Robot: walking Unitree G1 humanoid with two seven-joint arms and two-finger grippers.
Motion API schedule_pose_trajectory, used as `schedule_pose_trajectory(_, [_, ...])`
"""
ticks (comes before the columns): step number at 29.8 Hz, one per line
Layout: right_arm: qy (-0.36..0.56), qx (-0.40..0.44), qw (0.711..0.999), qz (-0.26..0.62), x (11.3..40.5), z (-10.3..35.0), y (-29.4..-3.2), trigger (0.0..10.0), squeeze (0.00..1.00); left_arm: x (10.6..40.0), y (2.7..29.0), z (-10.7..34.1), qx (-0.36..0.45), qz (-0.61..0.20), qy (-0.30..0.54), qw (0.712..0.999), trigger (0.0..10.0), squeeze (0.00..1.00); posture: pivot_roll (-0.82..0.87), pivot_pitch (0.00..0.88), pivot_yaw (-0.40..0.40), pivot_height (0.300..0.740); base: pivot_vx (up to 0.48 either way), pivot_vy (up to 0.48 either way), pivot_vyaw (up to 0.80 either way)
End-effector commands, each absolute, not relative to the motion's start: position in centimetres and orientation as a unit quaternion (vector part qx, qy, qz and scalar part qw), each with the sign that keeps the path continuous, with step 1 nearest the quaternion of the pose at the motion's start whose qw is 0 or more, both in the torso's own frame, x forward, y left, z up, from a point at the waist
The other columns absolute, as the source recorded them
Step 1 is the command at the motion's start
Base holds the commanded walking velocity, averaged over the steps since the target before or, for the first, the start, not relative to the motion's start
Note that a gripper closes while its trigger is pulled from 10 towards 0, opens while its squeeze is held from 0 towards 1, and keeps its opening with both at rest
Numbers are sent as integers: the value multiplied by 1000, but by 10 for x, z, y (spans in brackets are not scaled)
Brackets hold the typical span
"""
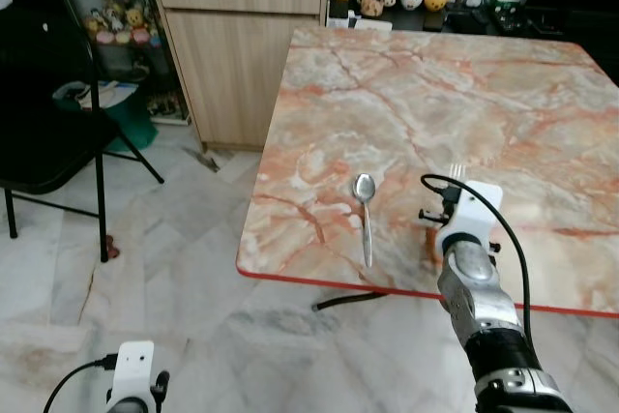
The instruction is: Setting the table
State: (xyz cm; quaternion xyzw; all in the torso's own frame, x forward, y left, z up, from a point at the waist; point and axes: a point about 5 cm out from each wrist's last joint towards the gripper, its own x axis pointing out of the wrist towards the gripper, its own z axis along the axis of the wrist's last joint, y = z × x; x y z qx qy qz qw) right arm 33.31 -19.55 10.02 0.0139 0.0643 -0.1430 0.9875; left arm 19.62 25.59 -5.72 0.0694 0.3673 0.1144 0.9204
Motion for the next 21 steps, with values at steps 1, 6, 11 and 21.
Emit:
schedule_pose_trajectory(1, [36,6,990,-134,333,110,-193,10000,0,192,254,-60,72,109,372,919,10000,0,50,44,-33,740,0,0,0])
schedule_pose_trajectory(6, [0,-50,996,-74,307,107,-191,10000,0,193,251,-60,77,105,371,919,10000,0,42,24,-29,740,0,0,0])
schedule_pose_trajectory(11, [-23,-63,996,-58,298,112,-192,10000,0,194,250,-60,81,101,369,920,10000,0,39,9,-22,740,0,0,0])
schedule_pose_trajectory(21, [-53,-54,996,-52,296,125,-189,10000,0,197,248,-58,96,97,362,922,10000,0,40,0,-23,740,0,-67,0])
